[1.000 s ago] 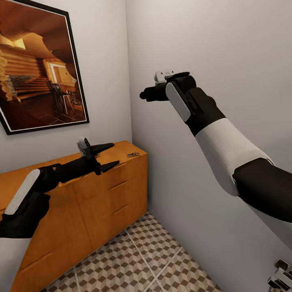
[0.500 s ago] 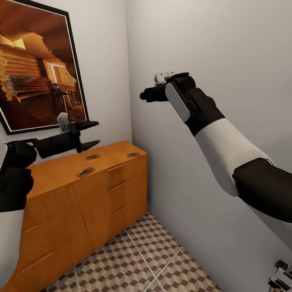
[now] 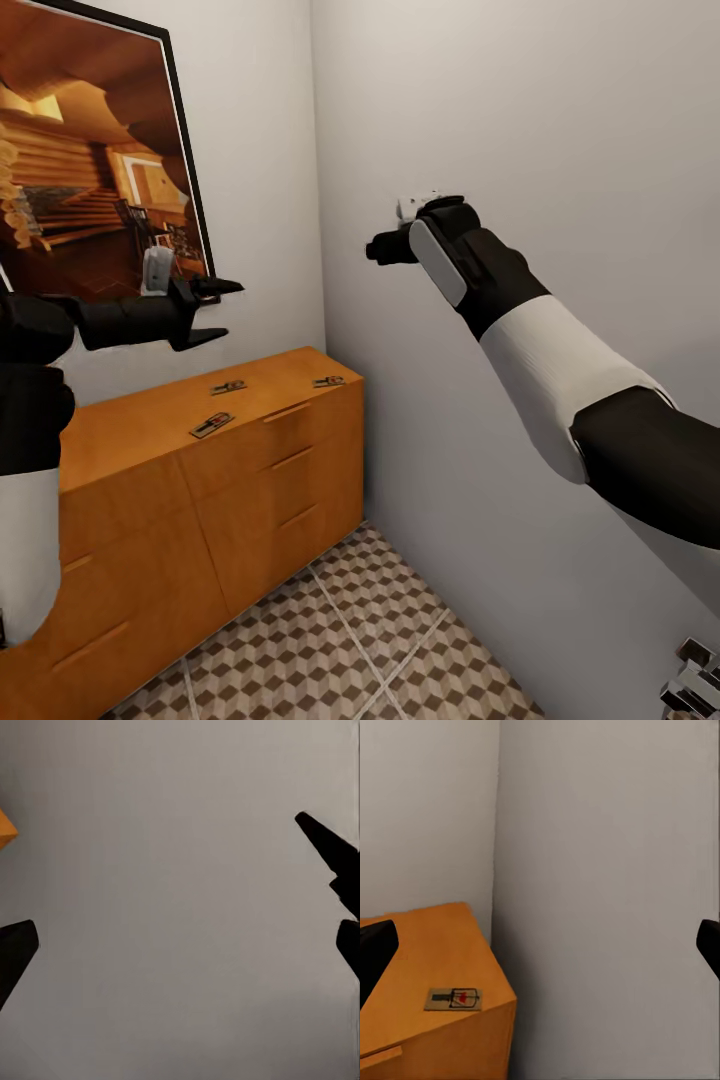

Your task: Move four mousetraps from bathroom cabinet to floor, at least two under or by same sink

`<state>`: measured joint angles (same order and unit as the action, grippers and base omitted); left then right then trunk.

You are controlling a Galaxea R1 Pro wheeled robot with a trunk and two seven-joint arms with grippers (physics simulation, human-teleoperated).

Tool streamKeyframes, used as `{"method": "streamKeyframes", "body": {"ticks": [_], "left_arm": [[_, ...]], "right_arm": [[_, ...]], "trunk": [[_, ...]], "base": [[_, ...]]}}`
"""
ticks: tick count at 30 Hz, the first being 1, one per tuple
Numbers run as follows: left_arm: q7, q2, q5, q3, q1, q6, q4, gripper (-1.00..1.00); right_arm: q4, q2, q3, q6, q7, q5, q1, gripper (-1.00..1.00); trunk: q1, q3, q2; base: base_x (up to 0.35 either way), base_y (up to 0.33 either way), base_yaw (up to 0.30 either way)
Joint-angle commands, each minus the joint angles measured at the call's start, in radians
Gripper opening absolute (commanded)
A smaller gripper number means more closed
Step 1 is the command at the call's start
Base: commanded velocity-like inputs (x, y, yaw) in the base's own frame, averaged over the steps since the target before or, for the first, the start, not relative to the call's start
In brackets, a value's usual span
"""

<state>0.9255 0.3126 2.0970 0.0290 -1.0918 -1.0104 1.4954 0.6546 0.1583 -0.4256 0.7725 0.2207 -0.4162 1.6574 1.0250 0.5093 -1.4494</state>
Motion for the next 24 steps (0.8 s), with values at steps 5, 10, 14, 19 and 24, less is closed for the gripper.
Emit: {"method": "streamKeyframes", "body": {"ticks": [5,10,14,19,24], "left_arm": [[0.013,0.0,0.131,0.0,-0.14,-0.001,0.0,1.0],[0.014,-0.002,0.259,-0.001,-0.267,0.003,0.0,1.0],[0.013,-0.017,0.259,-0.001,-0.315,0.004,0.0,1.0],[0.01,-0.078,0.259,-0.001,-0.334,0.007,0.0,1.0],[-0.067,-0.217,0.259,0.0,-0.338,0.01,-0.002,1.0]], "right_arm": [[-0.028,0.001,-0.004,-0.001,0.044,-0.013,0.001,1.0],[-0.033,0.006,-0.004,0.0,0.047,-0.015,0.001,1.0],[-0.032,0.008,-0.005,0.003,0.044,-0.014,-0.003,1.0],[-0.023,0.009,-0.005,0.003,0.032,-0.013,-0.028,1.0],[-0.016,0.009,-0.006,0.002,-0.079,-0.012,-0.072,1.0]], "trunk": [[0.0,0.001,-0.001],[0.0,0.001,-0.001],[0.0,0.001,-0.001],[0.0,0.001,-0.001],[0.0,0.001,-0.001]], "base": [[0.0,0.0,0.0],[0.0,0.0,0.0],[0.0,0.0,0.0],[0.0,0.0,0.0],[0.0,0.0,0.0]]}}
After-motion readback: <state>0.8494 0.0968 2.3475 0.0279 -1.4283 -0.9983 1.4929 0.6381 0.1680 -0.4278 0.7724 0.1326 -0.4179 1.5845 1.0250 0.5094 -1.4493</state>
